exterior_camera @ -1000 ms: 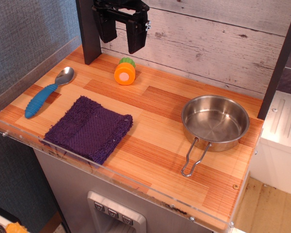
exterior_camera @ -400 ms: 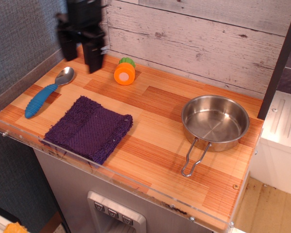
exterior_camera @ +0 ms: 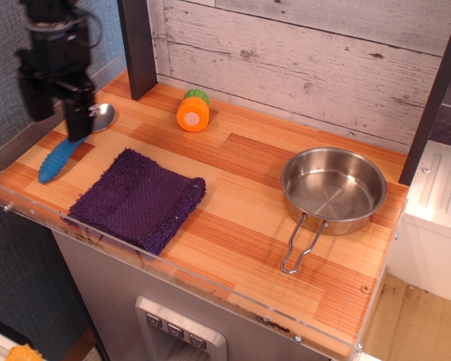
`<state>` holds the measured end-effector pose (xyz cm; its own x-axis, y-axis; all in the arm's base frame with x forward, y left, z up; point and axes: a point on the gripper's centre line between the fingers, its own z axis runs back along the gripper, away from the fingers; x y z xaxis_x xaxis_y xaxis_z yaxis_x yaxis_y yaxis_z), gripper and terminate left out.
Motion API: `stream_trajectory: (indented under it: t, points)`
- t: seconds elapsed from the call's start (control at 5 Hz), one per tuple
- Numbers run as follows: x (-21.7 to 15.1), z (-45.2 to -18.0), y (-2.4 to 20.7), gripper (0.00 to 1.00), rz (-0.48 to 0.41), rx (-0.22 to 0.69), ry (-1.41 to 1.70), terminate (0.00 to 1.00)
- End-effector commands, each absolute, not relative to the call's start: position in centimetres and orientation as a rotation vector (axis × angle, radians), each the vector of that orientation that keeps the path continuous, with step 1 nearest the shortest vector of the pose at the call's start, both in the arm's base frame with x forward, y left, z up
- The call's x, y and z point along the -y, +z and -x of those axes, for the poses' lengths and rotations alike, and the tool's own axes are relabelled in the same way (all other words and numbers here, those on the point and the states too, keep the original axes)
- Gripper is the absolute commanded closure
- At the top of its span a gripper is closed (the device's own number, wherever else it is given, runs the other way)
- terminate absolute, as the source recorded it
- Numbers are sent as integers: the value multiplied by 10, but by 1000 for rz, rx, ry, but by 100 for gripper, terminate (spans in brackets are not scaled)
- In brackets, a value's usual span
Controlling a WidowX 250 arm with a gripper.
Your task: Move the spoon to the right side of the towel.
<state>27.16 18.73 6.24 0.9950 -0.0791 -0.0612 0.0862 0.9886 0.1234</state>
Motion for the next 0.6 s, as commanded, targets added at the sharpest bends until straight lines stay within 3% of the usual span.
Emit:
stream_trajectory:
  t: [0.0, 0.4]
  points:
    - [-190, -258, 55, 0, -126, -18, 54, 0]
    - [-202, -253, 30, 0, -128, -28, 53, 0]
